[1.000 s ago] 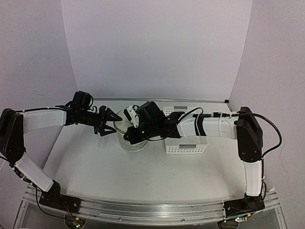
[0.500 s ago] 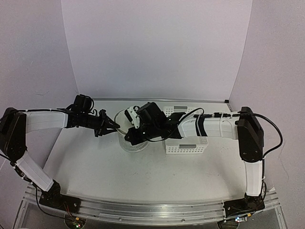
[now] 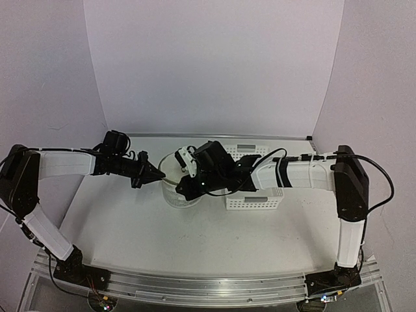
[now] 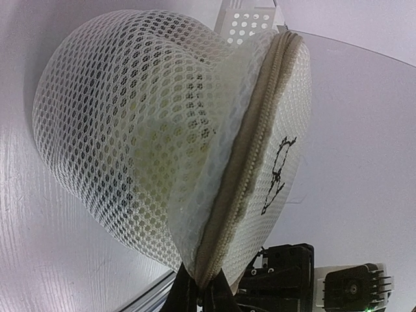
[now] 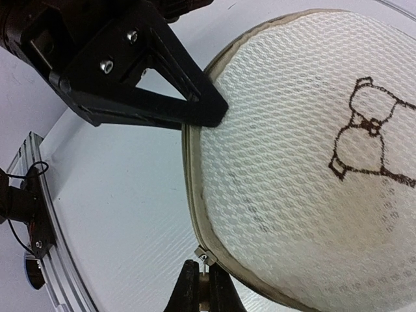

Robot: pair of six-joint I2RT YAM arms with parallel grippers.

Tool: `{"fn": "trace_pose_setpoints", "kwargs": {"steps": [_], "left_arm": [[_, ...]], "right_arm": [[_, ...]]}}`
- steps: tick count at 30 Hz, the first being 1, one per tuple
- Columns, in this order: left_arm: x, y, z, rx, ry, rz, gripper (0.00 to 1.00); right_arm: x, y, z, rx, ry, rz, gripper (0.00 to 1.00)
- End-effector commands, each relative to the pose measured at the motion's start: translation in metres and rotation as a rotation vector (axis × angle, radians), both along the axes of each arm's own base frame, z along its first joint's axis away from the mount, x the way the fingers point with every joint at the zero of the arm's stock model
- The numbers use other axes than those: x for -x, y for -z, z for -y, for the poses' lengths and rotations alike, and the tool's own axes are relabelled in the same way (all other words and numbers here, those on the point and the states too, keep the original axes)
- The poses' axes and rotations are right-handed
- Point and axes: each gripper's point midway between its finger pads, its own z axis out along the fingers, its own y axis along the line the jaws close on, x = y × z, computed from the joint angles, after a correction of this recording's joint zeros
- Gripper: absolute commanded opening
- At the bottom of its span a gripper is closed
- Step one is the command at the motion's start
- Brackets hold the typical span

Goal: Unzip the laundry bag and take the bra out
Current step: Unzip the zipper of the laundry bag.

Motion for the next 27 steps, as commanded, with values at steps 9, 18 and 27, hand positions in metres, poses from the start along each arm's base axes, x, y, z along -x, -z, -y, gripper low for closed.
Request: {"fn": "trace_pose_setpoints", "kwargs": {"steps": [9,18,27], "left_arm": [[-0.007,-0.048,0.001,0.007,0.124,0.192,0.00],[0.008,-0.045,-0.001,-0.016,0.189,0.214,0.00],[0.016,-0.045,-0.005,-0.044,0.216,0.228,0.00]], "right_arm": [[-0.018,-0.011,0.066,0.073,0.073,0.133,0.00],[-0.033,-0.008,0.090,0.080,0.054,0.129,0.00],[-0.035,-0.022,0.097,0.067,0.015,0.159,0.00]]}}
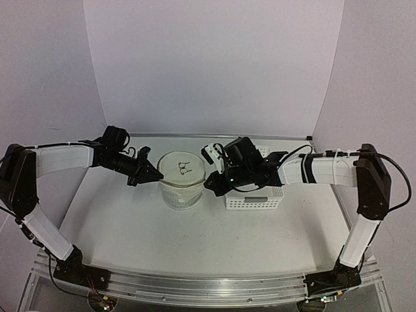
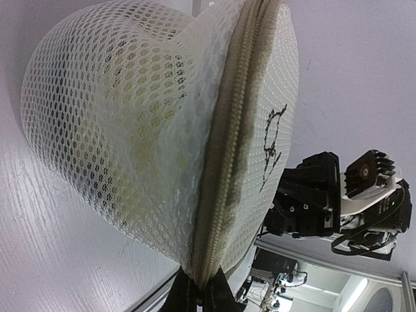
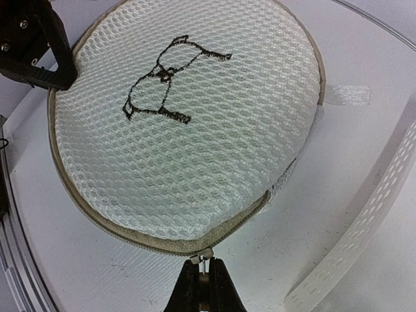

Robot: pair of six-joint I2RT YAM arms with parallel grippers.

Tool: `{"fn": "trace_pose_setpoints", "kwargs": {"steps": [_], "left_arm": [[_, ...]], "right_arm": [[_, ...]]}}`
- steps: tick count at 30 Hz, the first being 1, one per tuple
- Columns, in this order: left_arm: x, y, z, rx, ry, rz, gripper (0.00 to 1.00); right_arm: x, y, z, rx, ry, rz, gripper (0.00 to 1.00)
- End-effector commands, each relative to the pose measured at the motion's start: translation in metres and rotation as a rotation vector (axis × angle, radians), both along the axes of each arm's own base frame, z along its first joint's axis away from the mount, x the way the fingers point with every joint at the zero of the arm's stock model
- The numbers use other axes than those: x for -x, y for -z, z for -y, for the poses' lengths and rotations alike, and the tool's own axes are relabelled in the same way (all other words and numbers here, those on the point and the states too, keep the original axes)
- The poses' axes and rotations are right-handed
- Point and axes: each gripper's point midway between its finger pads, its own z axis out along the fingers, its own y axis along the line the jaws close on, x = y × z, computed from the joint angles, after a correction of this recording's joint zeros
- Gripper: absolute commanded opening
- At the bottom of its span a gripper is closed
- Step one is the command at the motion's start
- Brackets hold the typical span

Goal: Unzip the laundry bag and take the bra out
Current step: Unzip the zipper of the laundry bag.

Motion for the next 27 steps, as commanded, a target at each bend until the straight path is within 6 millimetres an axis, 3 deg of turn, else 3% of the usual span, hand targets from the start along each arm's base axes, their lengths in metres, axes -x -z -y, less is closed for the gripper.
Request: {"fn": "trace_pose_setpoints", "kwargs": {"steps": [1,8,14,19,24,27], "left_arm": [[-0.002,-0.033,-0.003,0.017,0.023,0.100,0.00],[-0.015,-0.042,0.000,0.013,0.004,0.123,0.00],[-0.043,-0.047,0.005,0.007,-0.002,0.161,0.00],[-0.069,-0.052,0.008,0.016,0.003,0.189,0.04],[-0.076,-0.036,-0.008,-0.052,-0.024,0.176,0.21],[-0.072,-0.028,-0.022,-0.109,-0.051,0.169,0.46]], "right_arm": [[0.000,-0.035,0.005,-0.050,-0.035,0.053,0.00],[0.024,-0.035,-0.012,-0.097,-0.109,-0.012,0.00],[0.046,-0.040,-0.045,-0.169,-0.161,-0.052,0.00],[0.039,-0.041,-0.076,-0.205,-0.110,-0.088,0.00],[0.027,-0.045,-0.094,-0.236,-0.057,-0.112,0.00],[0.021,-0.043,-0.100,-0.235,-0.034,-0.123,0.00]]}}
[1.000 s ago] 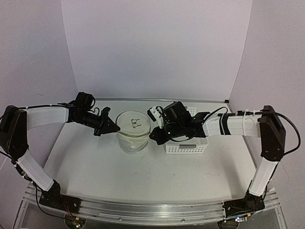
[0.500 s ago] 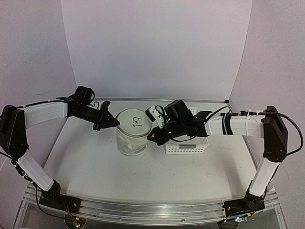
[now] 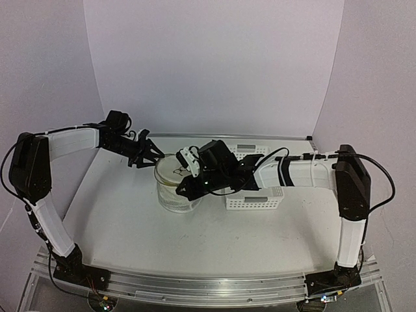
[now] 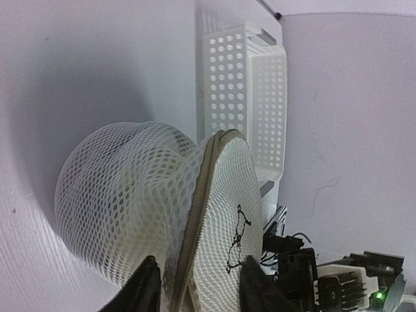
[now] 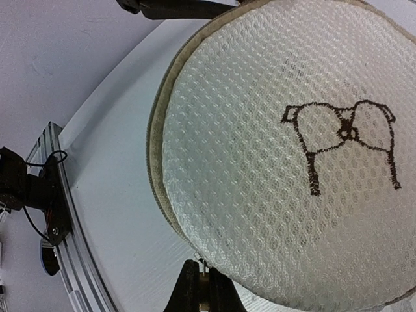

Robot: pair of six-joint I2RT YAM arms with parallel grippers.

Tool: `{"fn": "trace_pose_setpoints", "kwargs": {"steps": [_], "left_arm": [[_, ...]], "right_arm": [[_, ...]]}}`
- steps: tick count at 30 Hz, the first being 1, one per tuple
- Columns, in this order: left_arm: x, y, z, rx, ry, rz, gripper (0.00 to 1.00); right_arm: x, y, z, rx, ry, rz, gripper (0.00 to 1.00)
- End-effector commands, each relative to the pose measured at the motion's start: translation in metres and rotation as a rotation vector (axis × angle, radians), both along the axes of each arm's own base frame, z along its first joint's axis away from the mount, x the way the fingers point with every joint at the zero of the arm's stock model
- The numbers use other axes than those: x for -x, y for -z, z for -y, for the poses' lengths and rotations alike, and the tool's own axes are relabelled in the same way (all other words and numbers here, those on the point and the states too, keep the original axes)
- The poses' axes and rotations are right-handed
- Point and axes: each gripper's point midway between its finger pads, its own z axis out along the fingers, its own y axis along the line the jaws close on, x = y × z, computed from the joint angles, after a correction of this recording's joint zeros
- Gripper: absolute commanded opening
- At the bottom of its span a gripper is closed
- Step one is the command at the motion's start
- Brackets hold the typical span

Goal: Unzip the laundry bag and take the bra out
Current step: Unzip the zipper of the laundry bag, then hold the laundry bag at the center of the board.

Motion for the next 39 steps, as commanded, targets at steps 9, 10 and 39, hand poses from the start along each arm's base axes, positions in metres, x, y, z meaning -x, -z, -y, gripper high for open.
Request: {"fn": "trace_pose_setpoints", "kwargs": {"steps": [9,10,39], "left_arm": [[0.030,-0.018,-0.034,-0.114,-0.065,0.051,0.76],[0.035,-0.018,-0.035,-0.108,-0.073,0.038,0.77],[0.047,0.004,0.011,0.133,-0.100,-0.174,0.81]], "right_arm": [[-0.026,-0.029,-0.021,-0.070,0.092,0.025,0.00],[-0.026,-0.029,-0.021,-0.067,0.093,0.027,0.00],[-0.018,-0.032,-0.014,-0.060,0.060,0.038,0.00]]}}
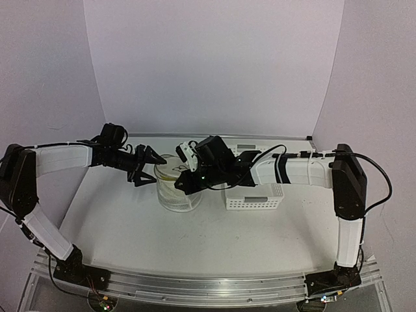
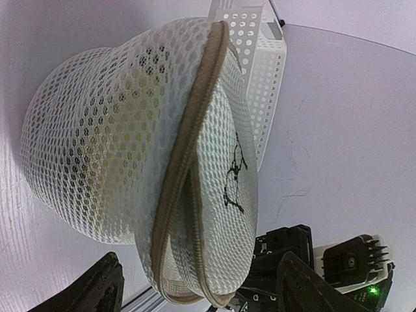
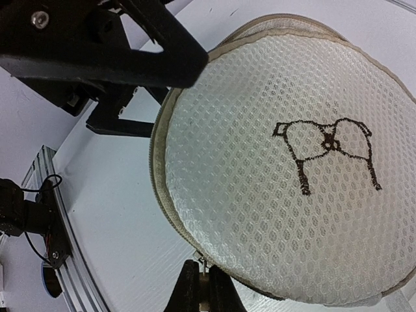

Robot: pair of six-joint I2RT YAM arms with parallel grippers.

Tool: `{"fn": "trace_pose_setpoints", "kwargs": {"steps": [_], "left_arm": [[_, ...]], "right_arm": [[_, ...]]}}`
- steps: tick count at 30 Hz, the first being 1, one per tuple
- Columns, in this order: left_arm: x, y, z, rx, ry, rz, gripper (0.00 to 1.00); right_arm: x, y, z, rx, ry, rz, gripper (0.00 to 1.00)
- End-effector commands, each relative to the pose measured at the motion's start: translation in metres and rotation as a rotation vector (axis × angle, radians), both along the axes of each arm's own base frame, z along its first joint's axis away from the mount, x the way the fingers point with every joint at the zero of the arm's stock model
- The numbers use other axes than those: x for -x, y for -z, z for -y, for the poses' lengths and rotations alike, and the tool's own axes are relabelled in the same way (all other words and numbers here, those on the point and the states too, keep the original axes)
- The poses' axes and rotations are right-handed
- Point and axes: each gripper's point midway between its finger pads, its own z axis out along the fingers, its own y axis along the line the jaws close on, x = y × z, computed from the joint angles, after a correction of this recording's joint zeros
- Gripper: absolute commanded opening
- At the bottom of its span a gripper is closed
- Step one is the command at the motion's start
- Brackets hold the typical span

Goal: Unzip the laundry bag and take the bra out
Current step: Hold the laundry bag at the center of the board, then unzip the zipper of the laundry bag.

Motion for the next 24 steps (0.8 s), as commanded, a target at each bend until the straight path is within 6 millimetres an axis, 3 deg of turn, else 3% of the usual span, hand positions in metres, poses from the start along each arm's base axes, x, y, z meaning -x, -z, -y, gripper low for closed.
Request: {"fn": "trace_pose_setpoints", "kwargs": {"steps": [1,5,8,18,24], "left_arm": [[-0.003,-0.004,0.010,0.043,0.019,0.014,0.80],[-0.004,-0.002,0.016,0.055,0.033,0.009,0.73],[-0.004,-0.001,0.020,0.060,0.044,0.006,0.62],[-0.006,0.001,0.021,0.067,0.038,0.003,0.01],[-0.007,-0.001,0.020,0.064,0.033,0.010,0.00]], "right_arm": [[0.000,-0.025,-0.003,-0.049,-0.012,0.041,0.00],[0.001,-0.025,0.000,-0.046,-0.009,0.044,0.00],[0.002,-0.024,0.001,-0.043,-0.006,0.045,0.00],[0.005,-0.023,0.007,-0.039,-0.007,0.044,0.00],[0.009,-0.012,0.025,0.001,0.014,0.056,0.00]]}}
